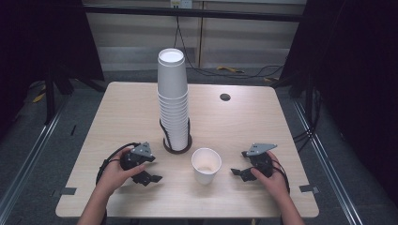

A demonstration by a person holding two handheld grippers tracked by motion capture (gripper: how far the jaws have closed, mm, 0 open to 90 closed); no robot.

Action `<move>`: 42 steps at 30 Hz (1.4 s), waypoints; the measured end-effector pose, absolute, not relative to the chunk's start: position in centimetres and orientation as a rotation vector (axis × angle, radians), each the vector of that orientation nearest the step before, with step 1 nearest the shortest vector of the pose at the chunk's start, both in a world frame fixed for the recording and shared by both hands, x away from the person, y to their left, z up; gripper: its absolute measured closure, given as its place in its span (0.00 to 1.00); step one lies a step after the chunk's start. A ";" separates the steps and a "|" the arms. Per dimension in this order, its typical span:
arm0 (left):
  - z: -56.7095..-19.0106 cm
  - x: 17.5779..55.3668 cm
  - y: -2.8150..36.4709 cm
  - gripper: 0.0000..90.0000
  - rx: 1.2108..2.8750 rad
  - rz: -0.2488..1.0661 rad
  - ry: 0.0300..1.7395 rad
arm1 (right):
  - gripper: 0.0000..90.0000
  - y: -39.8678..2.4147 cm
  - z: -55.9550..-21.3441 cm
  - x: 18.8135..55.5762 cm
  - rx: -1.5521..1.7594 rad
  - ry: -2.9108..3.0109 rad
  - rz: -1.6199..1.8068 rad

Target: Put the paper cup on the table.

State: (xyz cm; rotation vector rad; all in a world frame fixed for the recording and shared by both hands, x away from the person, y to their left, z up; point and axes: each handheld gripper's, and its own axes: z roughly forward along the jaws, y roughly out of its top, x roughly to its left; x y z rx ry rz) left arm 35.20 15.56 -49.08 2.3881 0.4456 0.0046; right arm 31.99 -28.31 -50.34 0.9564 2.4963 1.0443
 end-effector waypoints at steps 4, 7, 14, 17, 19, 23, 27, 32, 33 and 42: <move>-49.6 35.2 16.3 0.17 2.357 0.010 0.468 | 0.15 -28.3 -50.3 32.0 0.957 2.496 1.044; -49.7 35.4 16.9 0.17 2.368 0.032 0.458 | 0.15 -28.3 -50.3 32.0 0.956 2.496 1.044; -50.4 35.3 17.6 0.17 2.342 0.044 0.491 | 0.15 -28.3 -50.3 32.0 0.957 2.496 1.044; -50.6 35.3 17.8 0.17 2.314 0.049 0.498 | 0.15 -28.3 -50.3 32.0 0.958 2.496 1.044; -50.8 35.4 18.1 0.16 2.299 0.059 0.497 | 0.15 -28.3 -50.3 32.0 0.958 2.496 1.044; -51.2 35.4 18.4 0.14 2.258 0.083 0.490 | 0.15 -28.3 -50.3 32.0 0.958 2.496 1.044; -51.5 35.4 18.6 0.08 2.238 0.077 0.474 | 0.15 -28.3 -50.3 32.0 0.957 2.496 1.044; -51.6 35.3 18.4 0.08 2.240 0.090 0.472 | 0.15 -28.3 -50.3 32.0 0.957 2.496 1.045; -51.6 35.3 18.4 0.08 2.245 0.097 0.467 | 0.15 -28.3 -50.3 32.0 0.957 2.496 1.044; -51.6 35.0 18.0 0.07 2.264 0.143 0.465 | 0.15 -28.3 -50.3 32.0 0.955 2.496 1.044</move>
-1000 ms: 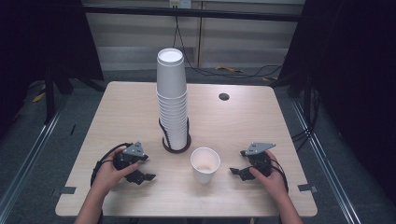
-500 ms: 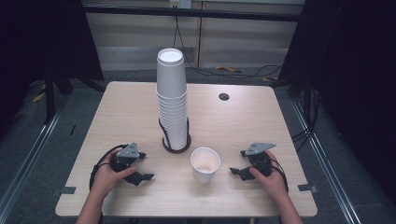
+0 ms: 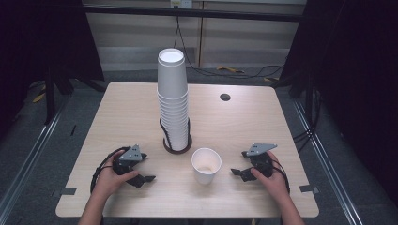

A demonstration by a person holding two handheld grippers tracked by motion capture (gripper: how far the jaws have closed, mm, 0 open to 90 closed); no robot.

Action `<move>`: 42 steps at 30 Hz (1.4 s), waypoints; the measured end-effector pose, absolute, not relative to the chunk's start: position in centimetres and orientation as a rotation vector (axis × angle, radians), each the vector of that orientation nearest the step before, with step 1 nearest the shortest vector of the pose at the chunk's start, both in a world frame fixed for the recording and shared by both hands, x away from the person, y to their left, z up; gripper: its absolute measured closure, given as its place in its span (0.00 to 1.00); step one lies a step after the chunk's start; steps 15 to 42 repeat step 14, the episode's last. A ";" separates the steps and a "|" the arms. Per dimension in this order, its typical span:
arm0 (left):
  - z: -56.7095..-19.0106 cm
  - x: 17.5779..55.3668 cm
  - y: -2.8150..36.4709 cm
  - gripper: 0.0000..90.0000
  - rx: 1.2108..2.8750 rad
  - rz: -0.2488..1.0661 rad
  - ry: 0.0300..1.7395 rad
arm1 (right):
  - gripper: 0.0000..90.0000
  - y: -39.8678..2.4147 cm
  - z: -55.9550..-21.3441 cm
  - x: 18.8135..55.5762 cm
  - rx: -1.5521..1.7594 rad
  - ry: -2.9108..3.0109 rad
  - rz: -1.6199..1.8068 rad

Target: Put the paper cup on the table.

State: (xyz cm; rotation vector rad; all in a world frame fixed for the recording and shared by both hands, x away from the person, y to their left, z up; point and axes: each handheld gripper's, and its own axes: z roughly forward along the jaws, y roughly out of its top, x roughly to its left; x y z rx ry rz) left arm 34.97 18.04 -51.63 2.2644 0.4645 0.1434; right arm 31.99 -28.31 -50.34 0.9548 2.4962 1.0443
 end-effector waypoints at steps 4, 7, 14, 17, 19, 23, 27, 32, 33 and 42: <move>-51.6 35.0 18.0 0.06 2.268 0.148 0.469 | 0.15 -28.3 -50.3 32.0 0.956 2.496 1.044; -51.6 35.0 18.0 0.06 2.270 0.146 0.468 | 0.15 -28.3 -50.3 32.0 0.959 2.495 1.042; -51.6 35.0 18.0 0.06 2.270 0.147 0.468 | 0.14 -28.3 -50.3 32.0 0.964 2.497 1.041; -51.6 35.0 18.0 0.06 2.270 0.147 0.468 | 0.14 -28.3 -50.3 32.0 0.964 2.497 1.041; -51.6 35.0 18.0 0.06 2.270 0.147 0.468 | 0.14 -28.3 -50.3 32.0 0.964 2.497 1.041; -51.6 35.0 18.0 0.06 2.270 0.147 0.468 | 0.14 -28.3 -50.3 32.0 0.964 2.497 1.041; -51.6 35.0 18.0 0.06 2.270 0.147 0.468 | 0.14 -28.3 -50.3 32.0 0.964 2.497 1.041; -51.6 35.0 18.0 0.06 2.270 0.147 0.468 | 0.14 -28.3 -50.3 32.0 0.964 2.497 1.041; -51.6 35.0 18.0 0.06 2.270 0.147 0.468 | 0.14 -28.3 -50.3 32.0 0.964 2.497 1.041; -51.6 35.0 18.0 0.06 2.270 0.147 0.468 | 0.14 -28.3 -50.3 32.0 0.964 2.497 1.041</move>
